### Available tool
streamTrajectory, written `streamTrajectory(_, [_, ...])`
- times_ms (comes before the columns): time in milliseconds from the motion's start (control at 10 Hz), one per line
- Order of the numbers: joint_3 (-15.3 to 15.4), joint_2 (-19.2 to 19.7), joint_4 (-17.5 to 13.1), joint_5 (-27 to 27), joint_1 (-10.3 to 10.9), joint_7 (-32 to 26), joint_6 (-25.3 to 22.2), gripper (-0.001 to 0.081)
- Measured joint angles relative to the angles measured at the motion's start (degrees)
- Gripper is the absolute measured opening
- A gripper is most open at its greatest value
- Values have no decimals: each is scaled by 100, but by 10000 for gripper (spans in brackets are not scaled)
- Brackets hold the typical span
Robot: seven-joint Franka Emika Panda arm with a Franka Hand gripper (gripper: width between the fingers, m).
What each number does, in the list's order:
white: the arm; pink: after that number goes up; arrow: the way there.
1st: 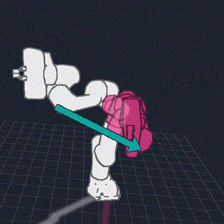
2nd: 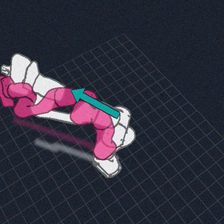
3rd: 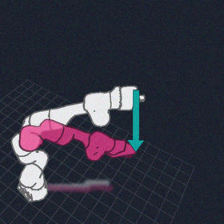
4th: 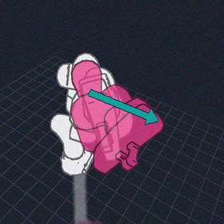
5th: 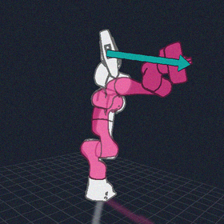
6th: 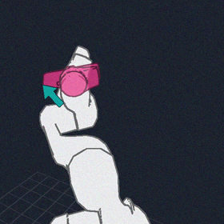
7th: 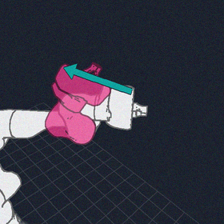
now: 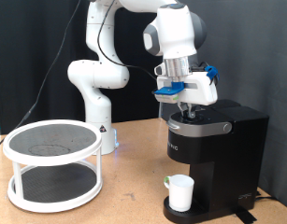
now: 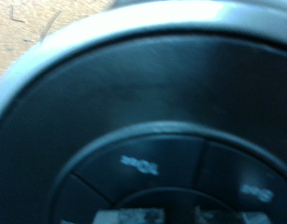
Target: Make a cup of coffee with the keurig machine
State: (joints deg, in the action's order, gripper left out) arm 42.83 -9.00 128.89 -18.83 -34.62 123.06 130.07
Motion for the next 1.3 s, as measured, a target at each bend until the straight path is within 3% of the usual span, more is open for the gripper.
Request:
streamTrajectory(300, [-11, 302, -385, 7, -35, 96, -871, 0])
streamTrajectory(900, [-55, 1015, -1113, 152, -96, 325, -1888, 0])
streamTrajectory(1100, [-56, 1218, -1303, 273, -95, 334, -2051, 0])
streamTrajectory(1300, [-38, 1204, -1281, 276, -92, 130, -1923, 0])
